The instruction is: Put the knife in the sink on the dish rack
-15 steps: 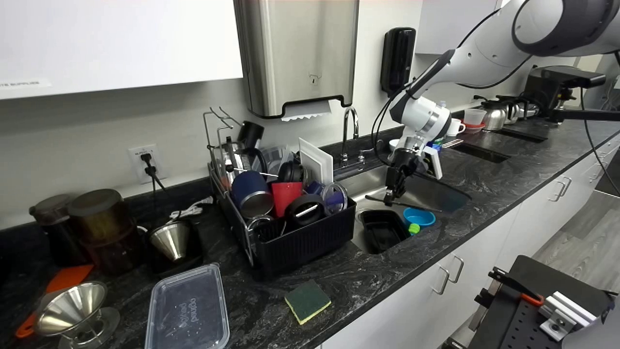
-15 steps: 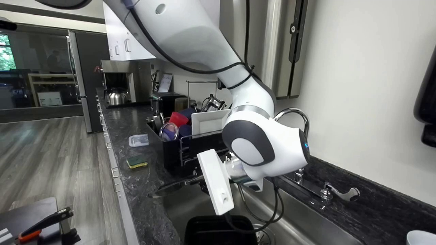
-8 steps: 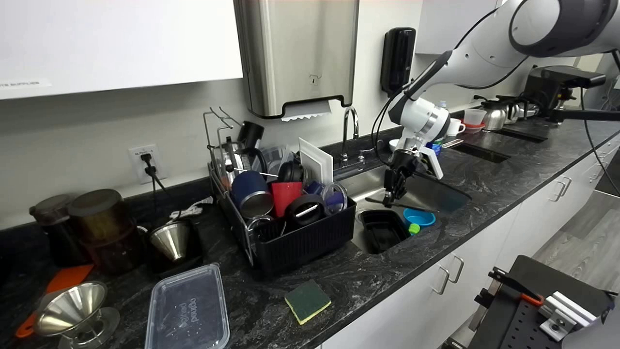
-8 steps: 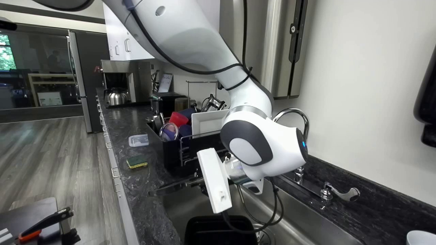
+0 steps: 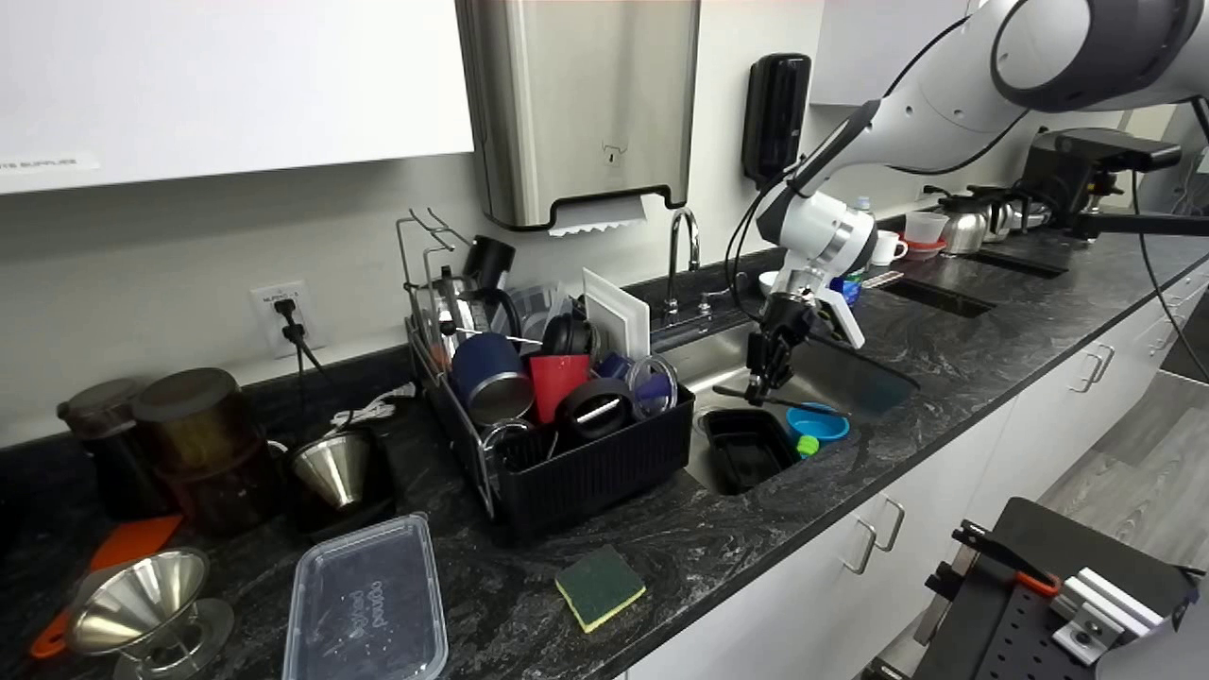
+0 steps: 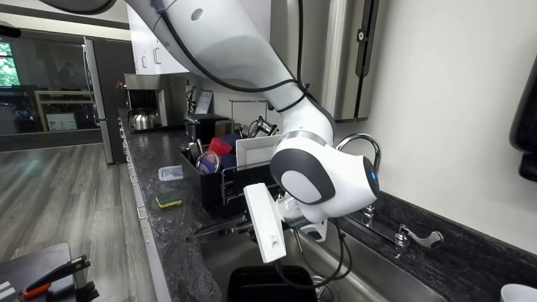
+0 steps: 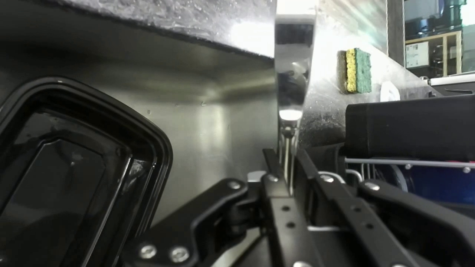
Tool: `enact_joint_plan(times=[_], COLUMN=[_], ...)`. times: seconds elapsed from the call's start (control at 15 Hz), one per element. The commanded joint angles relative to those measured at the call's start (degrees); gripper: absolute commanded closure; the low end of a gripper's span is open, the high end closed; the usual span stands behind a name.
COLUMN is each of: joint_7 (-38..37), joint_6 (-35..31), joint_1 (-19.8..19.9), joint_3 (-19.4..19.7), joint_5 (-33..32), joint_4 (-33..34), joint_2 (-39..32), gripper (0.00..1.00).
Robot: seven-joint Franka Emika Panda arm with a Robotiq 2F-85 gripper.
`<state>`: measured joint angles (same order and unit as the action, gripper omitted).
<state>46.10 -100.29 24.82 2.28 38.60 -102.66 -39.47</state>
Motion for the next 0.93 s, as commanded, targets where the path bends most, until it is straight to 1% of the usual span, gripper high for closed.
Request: enact_joint_plan(times=[0.0,0.73,0.8,0.87], joint_7=[0.08,0.0,1.49,3.54], joint_6=[0.06,-0.32,0.53,1.07], joint_1=[-0.57,-0.69,-0.38,-0.02], joint_3=[0.66,0.73,0.16,-0.45], joint_5=[0.23,0.2,0.41,0.95], joint_4=[0.23,0.12,0.12,-0.08], joint_2=[-0.16,-0.1,0.14,0.6], gripper=[0.86,0.86,0.96,0.96])
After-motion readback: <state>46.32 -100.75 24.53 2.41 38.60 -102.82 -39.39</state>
